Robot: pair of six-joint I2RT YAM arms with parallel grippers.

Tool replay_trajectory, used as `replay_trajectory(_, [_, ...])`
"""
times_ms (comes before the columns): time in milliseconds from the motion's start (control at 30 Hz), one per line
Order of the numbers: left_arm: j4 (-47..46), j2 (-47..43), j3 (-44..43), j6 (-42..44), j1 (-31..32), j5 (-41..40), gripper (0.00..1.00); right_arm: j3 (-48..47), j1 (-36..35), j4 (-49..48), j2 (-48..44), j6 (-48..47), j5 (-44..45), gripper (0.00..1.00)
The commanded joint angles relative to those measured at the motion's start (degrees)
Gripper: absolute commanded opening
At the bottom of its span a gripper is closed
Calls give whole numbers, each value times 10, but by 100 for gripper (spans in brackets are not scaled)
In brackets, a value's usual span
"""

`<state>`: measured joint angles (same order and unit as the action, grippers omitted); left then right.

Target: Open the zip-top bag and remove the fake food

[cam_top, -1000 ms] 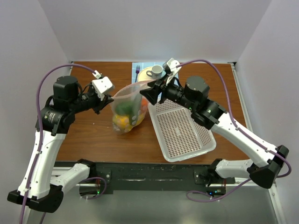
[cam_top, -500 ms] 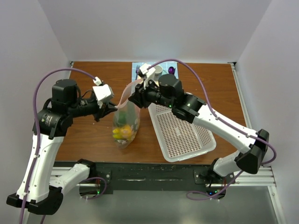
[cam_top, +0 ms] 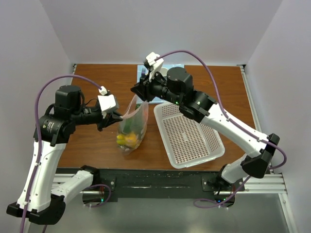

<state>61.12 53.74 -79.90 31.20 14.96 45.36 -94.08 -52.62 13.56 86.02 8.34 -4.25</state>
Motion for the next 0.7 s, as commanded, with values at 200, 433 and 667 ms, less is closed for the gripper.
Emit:
replay_trajectory(200, [8,-19,10,24,-4,7,0,5,-3,52,27,-24,-15,31])
replay_trajectory(433, [4,-17,14,23,-4,14,0,64,-3,45,-7,-15,-6,46])
replay_trajectory(667, [3,-19,19,21,-4,21,0,110,-3,10,-55,-10,37,60])
